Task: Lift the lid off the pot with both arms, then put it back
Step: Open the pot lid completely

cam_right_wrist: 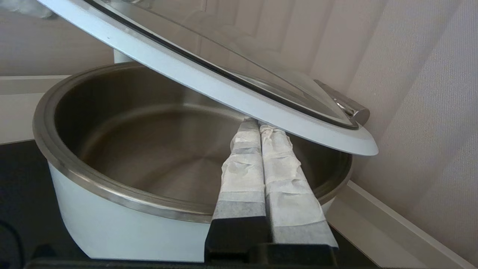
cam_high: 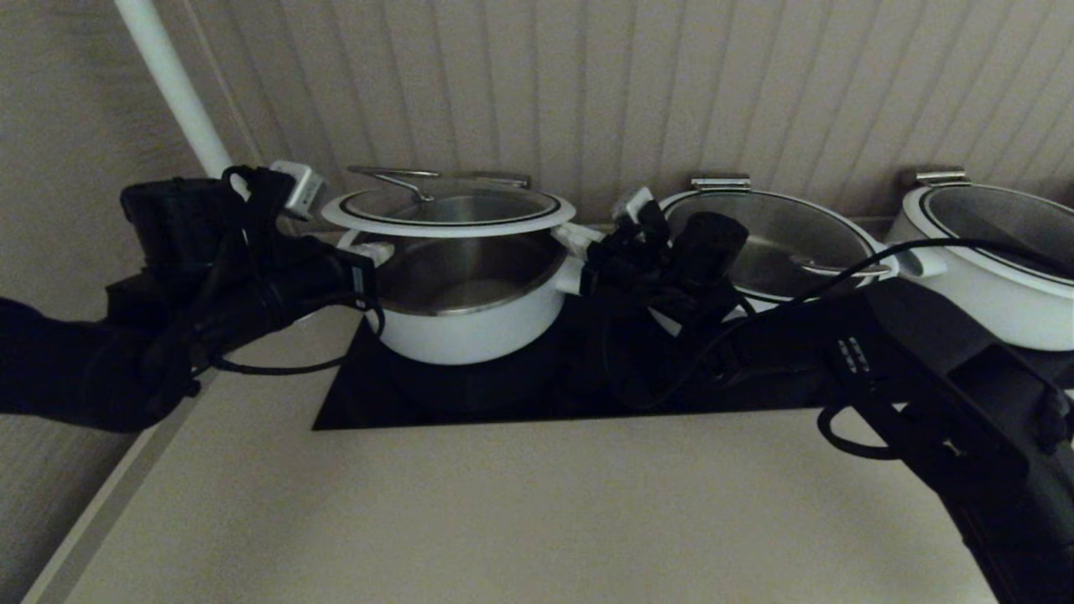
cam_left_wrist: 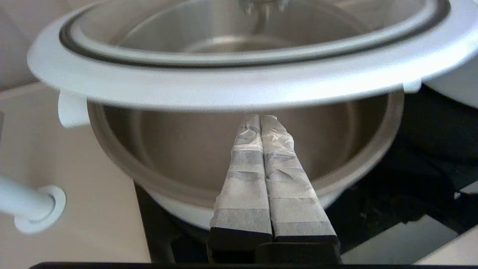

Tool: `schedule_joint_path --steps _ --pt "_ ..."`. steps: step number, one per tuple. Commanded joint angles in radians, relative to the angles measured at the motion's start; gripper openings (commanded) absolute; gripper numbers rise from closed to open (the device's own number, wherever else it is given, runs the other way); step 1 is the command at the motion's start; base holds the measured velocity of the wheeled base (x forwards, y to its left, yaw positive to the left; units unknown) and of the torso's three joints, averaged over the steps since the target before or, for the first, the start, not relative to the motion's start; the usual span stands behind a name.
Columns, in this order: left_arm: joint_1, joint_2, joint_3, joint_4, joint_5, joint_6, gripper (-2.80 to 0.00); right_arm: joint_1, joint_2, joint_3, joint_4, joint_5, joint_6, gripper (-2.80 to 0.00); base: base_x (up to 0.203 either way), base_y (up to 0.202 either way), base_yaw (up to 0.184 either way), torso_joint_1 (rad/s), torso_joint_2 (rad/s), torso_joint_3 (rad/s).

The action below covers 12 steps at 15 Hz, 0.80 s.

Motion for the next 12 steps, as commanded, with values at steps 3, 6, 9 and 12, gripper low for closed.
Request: schedule_joint_path --steps 3,6,9,12 --pt "0.001 0.038 -0.042 -0.005 -0.001 0.000 -2.80 0.000 0.001 -0.001 -0.006 0.003 -0.002 -2.80 0.000 0.000 0.000 0.000 0.00 0.000" --pt "0.001 0.046 -0.050 -0.005 0.000 0.000 -2.80 0.000 0.000 -0.001 -0.007 0.003 -0.001 -2.80 0.000 0.000 0.000 0.000 0.00 0.000" --pt "0.001 0.052 -0.057 -0.007 0.021 0.000 -2.80 0.000 -0.005 -0.004 -0.006 0.003 -0.002 -2.80 0.000 0.000 0.000 0.000 0.00 0.000" --pt "0.001 0.058 -0.083 -0.007 0.022 -0.002 -2.80 -0.001 -0.012 -0.006 -0.006 0.003 -0.002 -2.80 0.000 0.000 0.000 0.000 0.00 0.000"
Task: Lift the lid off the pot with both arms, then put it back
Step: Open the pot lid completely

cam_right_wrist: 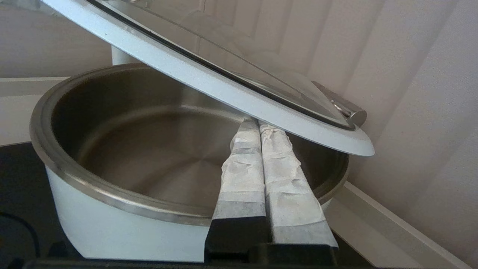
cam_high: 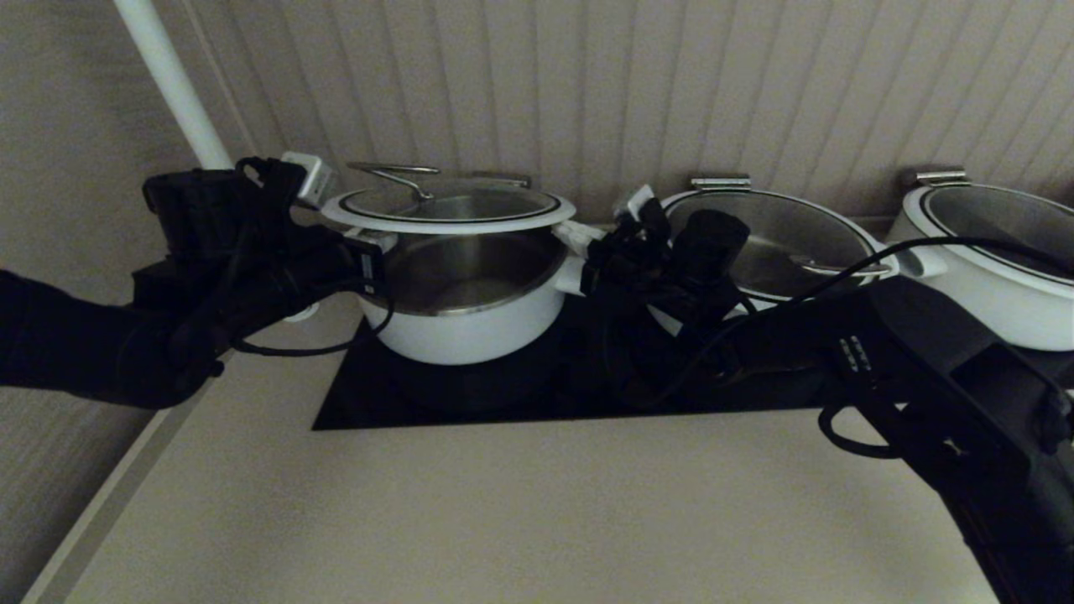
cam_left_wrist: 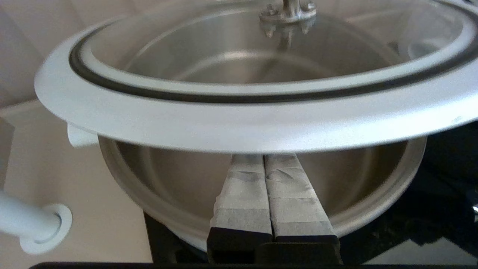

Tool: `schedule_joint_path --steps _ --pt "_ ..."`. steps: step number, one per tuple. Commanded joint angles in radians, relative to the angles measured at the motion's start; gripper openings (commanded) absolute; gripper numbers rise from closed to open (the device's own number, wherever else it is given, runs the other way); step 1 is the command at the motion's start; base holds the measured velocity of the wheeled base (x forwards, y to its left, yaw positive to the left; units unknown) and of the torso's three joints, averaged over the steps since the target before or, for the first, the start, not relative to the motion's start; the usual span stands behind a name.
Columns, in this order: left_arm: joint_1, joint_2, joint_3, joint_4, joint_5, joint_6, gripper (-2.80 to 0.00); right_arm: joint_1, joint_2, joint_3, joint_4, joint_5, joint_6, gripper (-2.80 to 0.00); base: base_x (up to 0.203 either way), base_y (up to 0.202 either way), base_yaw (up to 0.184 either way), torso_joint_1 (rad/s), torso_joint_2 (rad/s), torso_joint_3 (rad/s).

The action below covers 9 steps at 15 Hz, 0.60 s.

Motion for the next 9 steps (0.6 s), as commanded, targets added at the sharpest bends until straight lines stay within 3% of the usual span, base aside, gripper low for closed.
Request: schedule_joint_path --steps 1,9 --pt "0.000 0.006 -0.017 -0.004 -0.001 0.000 -2.80 0.001 -0.009 0.000 -0.008 0.003 -0.001 -2.80 0.000 0.000 0.000 0.000 0.00 0.000" --pt "0.001 0.019 -0.066 -0.004 0.022 0.000 -2.80 0.001 -0.025 0.001 -0.010 0.004 -0.001 -2.80 0.000 0.000 0.000 0.000 0.00 0.000"
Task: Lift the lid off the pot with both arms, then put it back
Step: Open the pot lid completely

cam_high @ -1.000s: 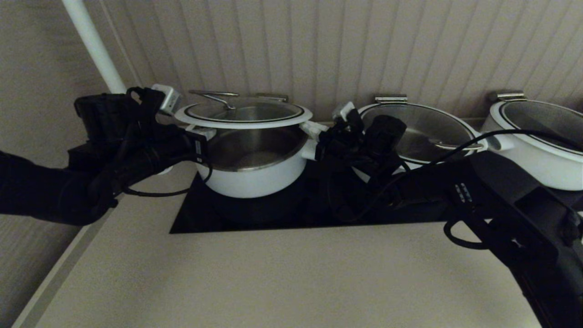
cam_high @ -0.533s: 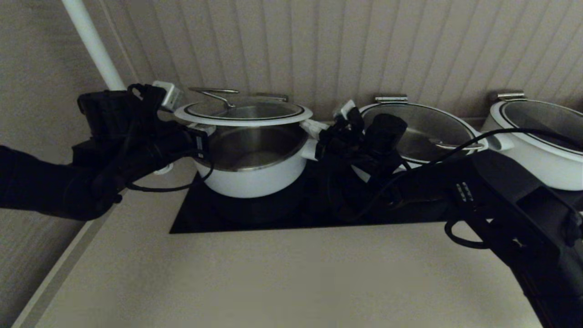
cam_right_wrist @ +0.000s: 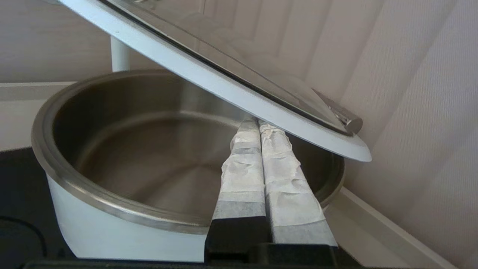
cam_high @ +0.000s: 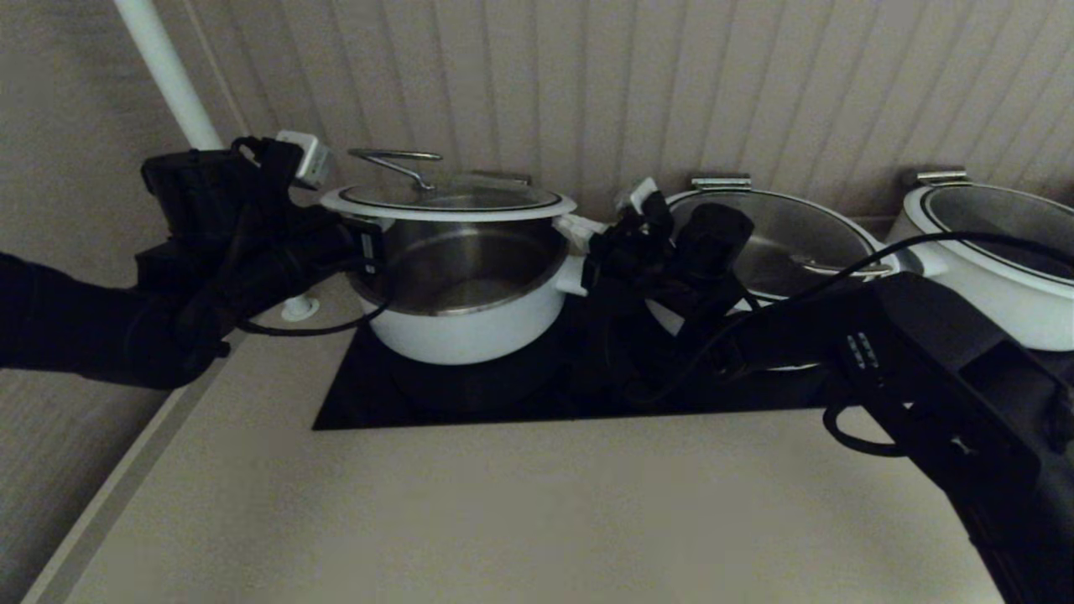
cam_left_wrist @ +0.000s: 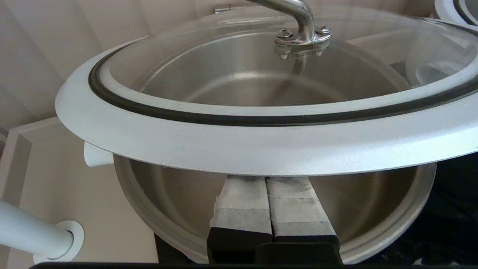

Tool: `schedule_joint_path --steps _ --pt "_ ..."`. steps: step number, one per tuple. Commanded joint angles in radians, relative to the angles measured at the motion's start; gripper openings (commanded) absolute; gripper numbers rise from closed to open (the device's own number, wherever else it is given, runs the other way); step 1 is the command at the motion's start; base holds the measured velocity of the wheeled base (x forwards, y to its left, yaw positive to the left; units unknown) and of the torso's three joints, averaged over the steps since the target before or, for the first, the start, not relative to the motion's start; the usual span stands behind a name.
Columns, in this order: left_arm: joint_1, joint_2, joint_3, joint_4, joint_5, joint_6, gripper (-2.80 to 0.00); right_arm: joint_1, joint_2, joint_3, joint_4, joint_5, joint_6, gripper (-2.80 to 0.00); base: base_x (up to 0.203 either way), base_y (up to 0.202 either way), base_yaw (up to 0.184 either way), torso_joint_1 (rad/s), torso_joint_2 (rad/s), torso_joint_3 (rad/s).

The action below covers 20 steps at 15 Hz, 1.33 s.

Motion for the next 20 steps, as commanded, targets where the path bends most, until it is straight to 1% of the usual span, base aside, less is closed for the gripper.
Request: schedule_joint_path --steps 1,6,9,13,20 --pt "-0.001 0.003 -0.004 -0.005 0.002 0.000 -2.80 0.000 -0.010 0.005 -0.010 0.003 -0.002 -2.80 0.000 0.000 0.000 0.000 0.00 0.000" --pt "0.000 0.004 -0.025 -0.005 0.004 0.000 -2.80 0.000 -0.028 0.014 -0.010 0.003 -0.002 -2.80 0.000 0.000 0.000 0.000 0.00 0.000" --pt "0.000 0.007 -0.032 -0.005 0.004 0.000 -2.80 0.000 -0.047 0.053 -0.015 0.003 -0.005 -2.80 0.000 0.000 0.000 0.000 0.00 0.000" --pt "0.000 0.010 -0.036 -0.005 0.004 0.000 -2.80 0.000 -0.077 0.147 -0.049 0.006 -0.006 -2.80 0.000 0.000 0.000 0.000 0.00 0.000" --pt "0.000 0.012 -0.043 -0.005 0.004 0.001 -2.80 0.000 -0.121 0.378 -0.151 0.007 -0.006 -2.80 0.000 0.000 0.000 0.000 0.00 0.000"
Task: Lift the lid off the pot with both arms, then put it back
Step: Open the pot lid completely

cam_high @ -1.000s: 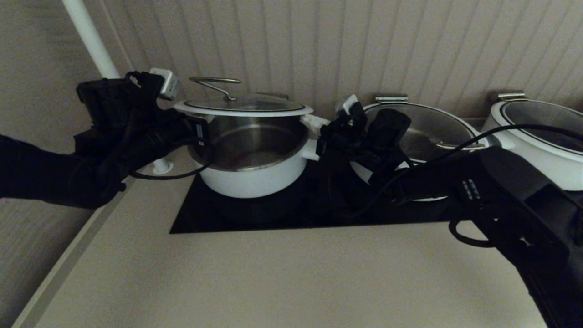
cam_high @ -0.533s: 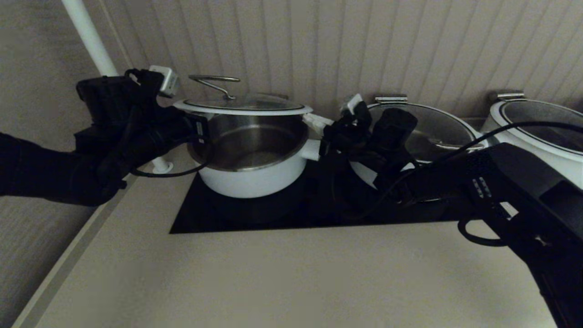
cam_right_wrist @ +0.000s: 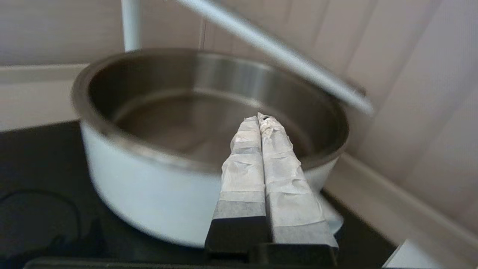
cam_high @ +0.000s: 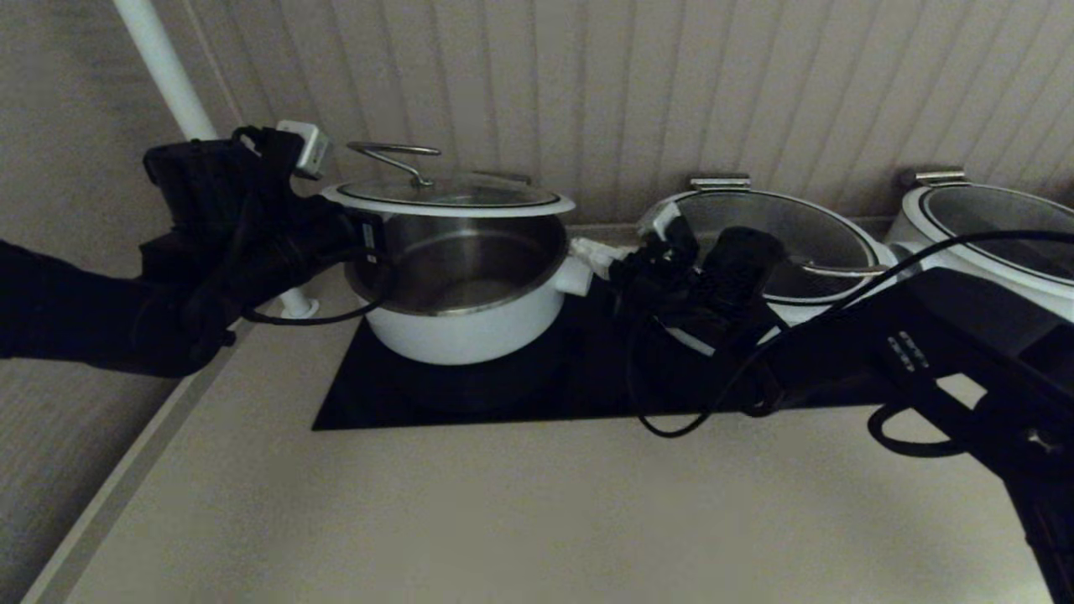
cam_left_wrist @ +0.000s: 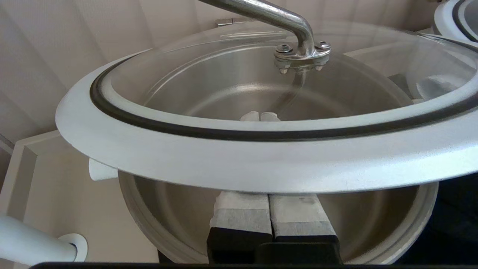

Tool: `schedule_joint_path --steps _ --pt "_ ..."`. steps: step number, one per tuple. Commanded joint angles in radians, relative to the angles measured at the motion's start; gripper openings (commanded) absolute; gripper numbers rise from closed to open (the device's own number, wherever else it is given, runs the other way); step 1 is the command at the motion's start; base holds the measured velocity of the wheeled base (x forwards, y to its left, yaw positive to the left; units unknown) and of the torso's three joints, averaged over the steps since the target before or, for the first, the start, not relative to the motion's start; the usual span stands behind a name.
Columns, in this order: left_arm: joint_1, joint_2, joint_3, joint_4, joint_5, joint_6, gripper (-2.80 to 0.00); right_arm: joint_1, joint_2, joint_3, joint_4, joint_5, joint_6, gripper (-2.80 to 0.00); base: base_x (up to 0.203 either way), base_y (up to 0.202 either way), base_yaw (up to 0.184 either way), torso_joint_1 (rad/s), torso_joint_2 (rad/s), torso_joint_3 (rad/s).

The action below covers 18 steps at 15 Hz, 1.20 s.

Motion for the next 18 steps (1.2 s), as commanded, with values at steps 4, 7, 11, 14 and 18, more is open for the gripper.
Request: schedule_joint_path --steps 4,7,11,14,18 --pt "0.000 -0.002 -0.004 -0.006 -0.001 -0.001 -2.80 0.002 -0.066 0.180 -0.081 0.004 -0.002 -2.80 0.000 0.000 0.000 0.000 0.00 0.000" --pt "0.000 -0.001 -0.019 -0.006 -0.001 -0.001 -2.80 0.000 -0.128 0.271 -0.112 0.002 -0.003 -2.80 0.000 0.000 0.000 0.000 0.00 0.000" --pt "0.000 -0.004 -0.019 -0.006 -0.001 -0.001 -2.80 0.001 -0.199 0.344 -0.120 0.001 -0.004 -2.80 0.000 0.000 0.000 0.000 0.00 0.000" --pt "0.000 -0.005 -0.017 -0.006 0.001 -0.001 -2.80 0.000 -0.262 0.432 -0.128 0.001 -0.006 -2.80 0.000 0.000 0.000 0.000 0.00 0.000" --pt "0.001 -0.005 -0.018 -0.006 0.016 0.000 -2.80 0.000 -0.366 0.558 -0.136 -0.001 -0.006 -2.80 0.000 0.000 0.000 0.000 0.00 0.000"
